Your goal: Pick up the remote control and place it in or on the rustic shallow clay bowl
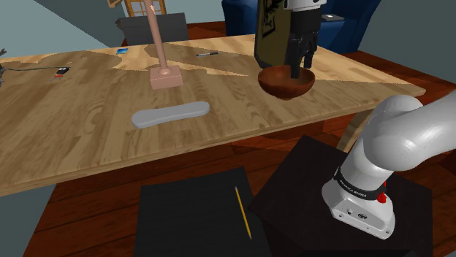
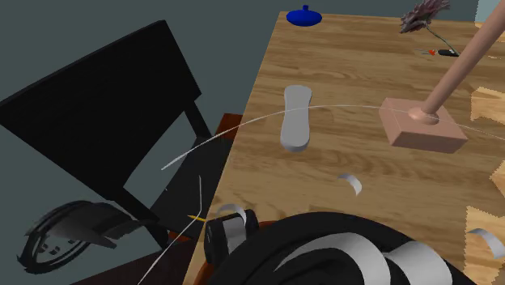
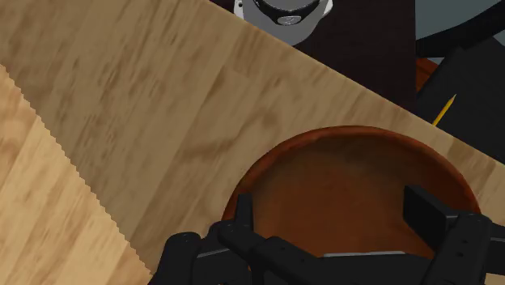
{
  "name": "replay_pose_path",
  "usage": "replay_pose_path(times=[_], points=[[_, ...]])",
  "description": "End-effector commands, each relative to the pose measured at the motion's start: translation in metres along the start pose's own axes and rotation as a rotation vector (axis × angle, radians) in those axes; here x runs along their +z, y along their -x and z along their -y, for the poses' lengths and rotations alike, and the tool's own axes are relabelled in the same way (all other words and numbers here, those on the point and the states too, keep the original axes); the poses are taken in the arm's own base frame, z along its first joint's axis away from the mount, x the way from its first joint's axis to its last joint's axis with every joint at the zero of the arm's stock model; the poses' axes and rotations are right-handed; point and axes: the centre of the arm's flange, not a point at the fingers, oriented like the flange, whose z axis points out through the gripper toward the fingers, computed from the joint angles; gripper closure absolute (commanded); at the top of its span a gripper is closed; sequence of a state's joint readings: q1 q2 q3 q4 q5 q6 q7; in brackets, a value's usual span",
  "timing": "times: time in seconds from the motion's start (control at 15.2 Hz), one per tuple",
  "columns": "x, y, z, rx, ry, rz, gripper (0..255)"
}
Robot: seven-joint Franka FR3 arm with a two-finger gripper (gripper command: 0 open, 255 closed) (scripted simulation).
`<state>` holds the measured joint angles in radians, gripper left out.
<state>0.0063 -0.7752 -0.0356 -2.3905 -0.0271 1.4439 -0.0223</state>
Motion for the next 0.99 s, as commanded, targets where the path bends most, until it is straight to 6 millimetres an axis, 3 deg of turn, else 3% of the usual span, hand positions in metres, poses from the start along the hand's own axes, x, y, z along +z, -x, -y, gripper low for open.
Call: replay_pose_path(times=[0.0, 0.46, 0.92], points=[[0.000, 0.000, 0.000, 0.000, 0.000, 0.000, 0], [0.002, -0.070, 0.054, -0.200, 0.016, -0.037, 0], [0.002, -0.128, 0.121, -0.399, 0.031, -0.075, 0]])
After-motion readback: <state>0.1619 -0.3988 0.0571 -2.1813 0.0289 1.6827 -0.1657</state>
